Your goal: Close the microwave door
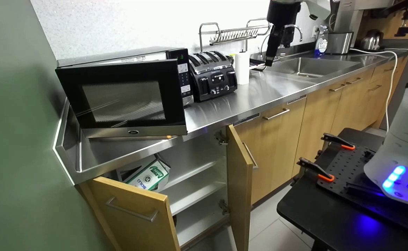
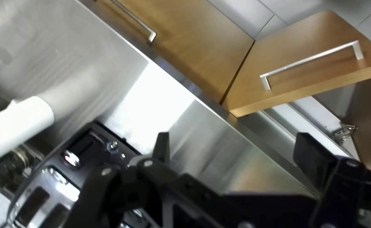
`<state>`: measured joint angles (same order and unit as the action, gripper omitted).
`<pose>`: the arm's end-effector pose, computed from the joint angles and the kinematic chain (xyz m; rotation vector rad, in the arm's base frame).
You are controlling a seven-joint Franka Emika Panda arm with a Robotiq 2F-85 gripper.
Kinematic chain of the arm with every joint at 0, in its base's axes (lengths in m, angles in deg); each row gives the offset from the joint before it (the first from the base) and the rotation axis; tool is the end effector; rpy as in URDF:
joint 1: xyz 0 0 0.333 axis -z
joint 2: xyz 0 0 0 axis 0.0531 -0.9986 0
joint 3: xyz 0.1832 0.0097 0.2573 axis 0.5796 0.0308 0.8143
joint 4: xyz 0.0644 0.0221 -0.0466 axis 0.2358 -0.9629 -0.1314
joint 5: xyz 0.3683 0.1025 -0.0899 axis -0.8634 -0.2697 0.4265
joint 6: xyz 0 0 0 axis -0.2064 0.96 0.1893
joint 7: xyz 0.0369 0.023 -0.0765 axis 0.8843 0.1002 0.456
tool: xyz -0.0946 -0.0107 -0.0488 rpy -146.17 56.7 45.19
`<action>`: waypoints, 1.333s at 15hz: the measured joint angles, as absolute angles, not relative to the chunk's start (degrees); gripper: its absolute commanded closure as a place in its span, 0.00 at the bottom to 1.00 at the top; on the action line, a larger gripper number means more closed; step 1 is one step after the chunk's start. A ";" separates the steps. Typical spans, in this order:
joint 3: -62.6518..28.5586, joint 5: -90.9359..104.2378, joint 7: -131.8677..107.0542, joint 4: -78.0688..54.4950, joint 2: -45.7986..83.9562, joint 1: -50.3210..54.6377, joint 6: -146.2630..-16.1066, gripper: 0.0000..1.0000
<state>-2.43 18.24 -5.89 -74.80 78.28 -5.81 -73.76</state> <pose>0.3283 0.1076 0.4652 2.7266 0.6535 0.3939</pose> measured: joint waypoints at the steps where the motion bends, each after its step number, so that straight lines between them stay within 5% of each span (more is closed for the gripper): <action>1: -0.80 18.33 -5.76 -73.90 78.38 -7.45 -73.76 0.00; 13: 3.12 19.27 -2.47 -69.37 76.26 -11.61 -75.24 0.00; 20: 15.21 34.00 -1.37 -49.62 56.91 -10.78 -72.70 0.00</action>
